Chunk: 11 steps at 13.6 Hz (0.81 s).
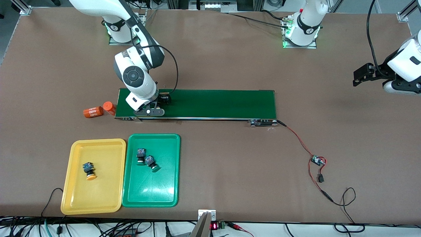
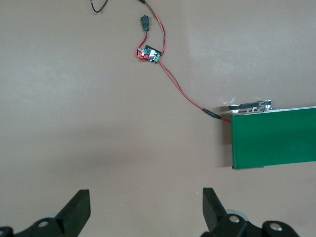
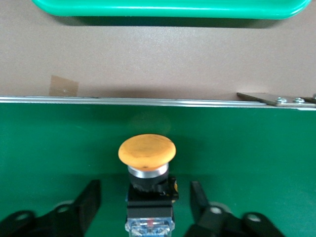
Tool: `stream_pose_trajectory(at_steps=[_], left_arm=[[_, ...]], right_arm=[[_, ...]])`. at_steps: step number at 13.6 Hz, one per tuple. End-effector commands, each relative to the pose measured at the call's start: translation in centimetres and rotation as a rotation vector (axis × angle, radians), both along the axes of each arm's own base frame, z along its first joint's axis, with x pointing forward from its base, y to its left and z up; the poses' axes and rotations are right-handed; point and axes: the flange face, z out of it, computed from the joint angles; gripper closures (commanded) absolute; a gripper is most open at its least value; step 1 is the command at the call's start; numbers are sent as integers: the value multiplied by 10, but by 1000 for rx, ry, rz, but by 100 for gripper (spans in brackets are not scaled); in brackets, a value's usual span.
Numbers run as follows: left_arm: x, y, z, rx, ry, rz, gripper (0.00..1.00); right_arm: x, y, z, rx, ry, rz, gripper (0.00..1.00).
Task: Sort buttons by color to trays
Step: 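Carry the second yellow button with the right gripper to the yellow tray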
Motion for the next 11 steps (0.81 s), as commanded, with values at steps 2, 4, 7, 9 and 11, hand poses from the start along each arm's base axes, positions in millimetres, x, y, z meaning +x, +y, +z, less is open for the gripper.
stream_pose_trajectory(at_steps=[2,4,7,9,11], left_arm=[[-2,0,6,14,3,-17,0],[-2,0,6,14,3,-17,0],[-2,0,6,14,3,-17,0],[-2,0,6,14,3,-17,0],[-2,1,5,14,4,-17,0]], right_arm=[[4,-8,-3,-5,-7,20,59],[10,-18,-1,-8,-10,37,75],[29,-24,24,8,-48,60,80],[49,-31,51,10,-75,51,81],[74,-37,84,20,-118,60,81]])
